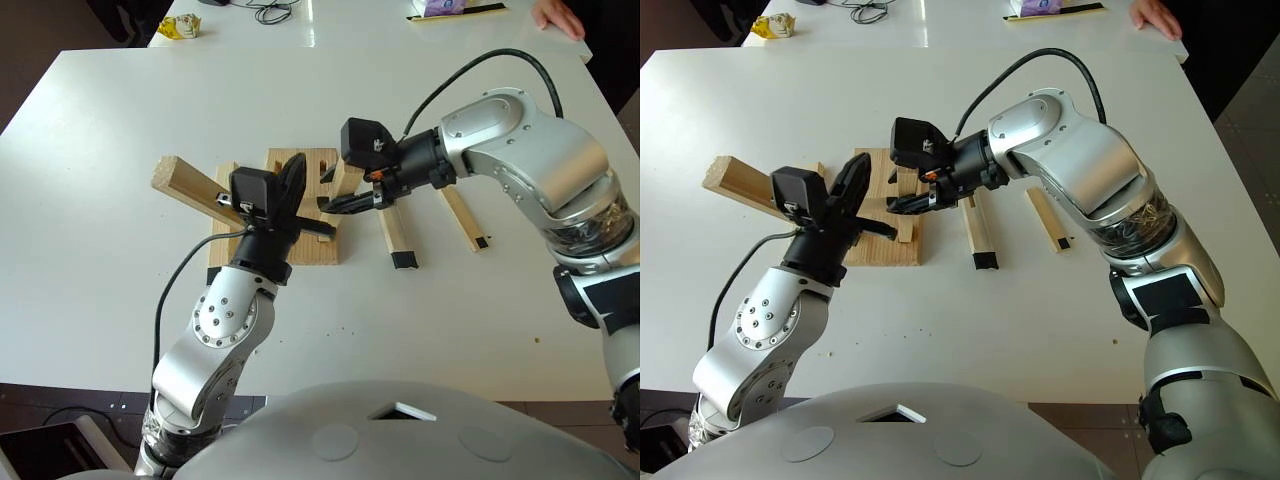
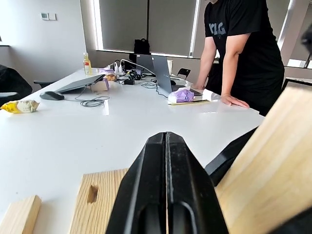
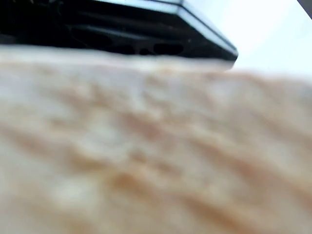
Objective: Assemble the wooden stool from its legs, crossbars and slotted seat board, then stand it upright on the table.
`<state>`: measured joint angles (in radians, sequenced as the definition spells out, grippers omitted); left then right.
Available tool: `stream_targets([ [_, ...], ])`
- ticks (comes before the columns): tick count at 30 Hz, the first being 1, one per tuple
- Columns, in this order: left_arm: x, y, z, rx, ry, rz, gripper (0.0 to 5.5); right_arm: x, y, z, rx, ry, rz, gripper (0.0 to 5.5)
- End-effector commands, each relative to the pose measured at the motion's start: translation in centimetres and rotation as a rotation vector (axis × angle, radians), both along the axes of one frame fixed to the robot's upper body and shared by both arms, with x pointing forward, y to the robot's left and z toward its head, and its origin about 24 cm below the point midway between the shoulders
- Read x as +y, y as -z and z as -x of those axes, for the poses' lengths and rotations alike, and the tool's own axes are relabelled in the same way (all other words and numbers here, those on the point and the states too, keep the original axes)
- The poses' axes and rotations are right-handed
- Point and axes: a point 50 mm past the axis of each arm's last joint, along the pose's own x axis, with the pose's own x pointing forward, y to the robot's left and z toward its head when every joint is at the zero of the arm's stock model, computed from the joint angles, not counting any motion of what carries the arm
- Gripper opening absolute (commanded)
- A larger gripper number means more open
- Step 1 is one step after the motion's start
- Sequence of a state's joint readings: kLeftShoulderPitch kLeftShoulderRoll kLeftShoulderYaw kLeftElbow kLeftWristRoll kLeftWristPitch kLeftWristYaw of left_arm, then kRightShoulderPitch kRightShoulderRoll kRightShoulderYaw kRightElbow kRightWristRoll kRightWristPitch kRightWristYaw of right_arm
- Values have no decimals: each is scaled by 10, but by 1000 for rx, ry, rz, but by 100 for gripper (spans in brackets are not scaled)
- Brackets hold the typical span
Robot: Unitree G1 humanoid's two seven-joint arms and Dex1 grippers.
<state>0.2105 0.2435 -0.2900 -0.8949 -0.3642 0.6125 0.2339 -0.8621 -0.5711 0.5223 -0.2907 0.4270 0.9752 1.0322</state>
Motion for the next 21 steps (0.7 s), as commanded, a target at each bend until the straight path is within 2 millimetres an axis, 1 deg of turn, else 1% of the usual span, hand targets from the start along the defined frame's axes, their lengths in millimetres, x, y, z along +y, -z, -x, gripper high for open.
stream_targets([
  [1, -2, 43, 11, 280, 8, -38, 0, -1, 40, 11, 225, -29, 105, 202],
  [4, -2, 35, 8, 245, 12, -13, 0, 0, 39, 10, 223, -26, 99, 202],
  [5, -2, 27, 5, 205, 3, 8, 0, 1, 39, 10, 222, -26, 98, 202],
  [8, 0, -13, -2, -21, -14, 101, 0, 2, 39, 11, 222, -31, 95, 202],
  [9, 1, -29, -2, -106, -19, 148, 0, 2, 39, 11, 223, -34, 95, 202],
  [10, 2, -40, -1, -163, -23, 181, 0, 2, 38, 11, 223, -38, 96, 202],
  [11, 4, -48, 0, -207, -29, 196, 0, 3, 37, 11, 223, -41, 97, 202],
  [12, 7, -52, 0, -227, -37, 186, 0, 4, 35, 10, 221, -46, 98, 202],
  [13, 9, -53, 0, -231, -41, 169, 0, 5, 34, 10, 220, -51, 99, 202],
  [15, 12, -44, 0, -161, -54, 132, 0, 8, 30, 9, 213, -65, 98, 202],
  [17, 15, -16, 2, -3, -73, 41, 0, 10, 27, 8, 204, -75, 99, 202],
  [19, 12, 12, 5, 140, -58, -18, 0, 12, 25, 7, 199, -85, 100, 202],
  [20, 9, 21, 6, 174, -43, -20, 0, 13, 24, 7, 197, -90, 99, 202],
  [21, 7, 22, 5, 175, -33, -17, 0, 14, 24, 7, 195, -92, 99, 202],
])
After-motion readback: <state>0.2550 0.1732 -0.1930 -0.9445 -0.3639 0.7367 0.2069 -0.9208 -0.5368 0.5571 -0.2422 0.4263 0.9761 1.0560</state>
